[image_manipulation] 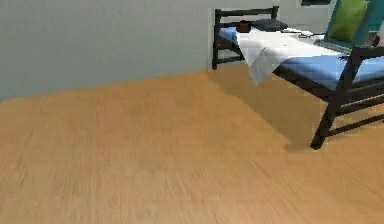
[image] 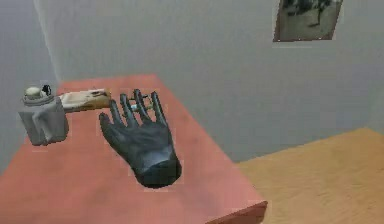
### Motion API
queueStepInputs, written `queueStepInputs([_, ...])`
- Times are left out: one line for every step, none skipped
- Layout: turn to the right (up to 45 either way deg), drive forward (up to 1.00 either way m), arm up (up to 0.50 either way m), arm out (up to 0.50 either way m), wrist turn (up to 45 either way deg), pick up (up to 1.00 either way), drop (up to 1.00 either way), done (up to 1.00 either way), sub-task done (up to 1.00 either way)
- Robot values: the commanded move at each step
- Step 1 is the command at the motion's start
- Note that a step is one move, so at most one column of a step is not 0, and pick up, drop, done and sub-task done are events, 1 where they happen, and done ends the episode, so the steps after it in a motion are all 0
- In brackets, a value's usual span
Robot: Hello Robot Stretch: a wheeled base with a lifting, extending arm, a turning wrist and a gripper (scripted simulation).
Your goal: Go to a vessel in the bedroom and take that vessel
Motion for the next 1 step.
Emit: queueStepInputs([45.0, 0.00, 0.00, 0.00, 0.0, 0.00, 0.00, 0.00, 0.00])
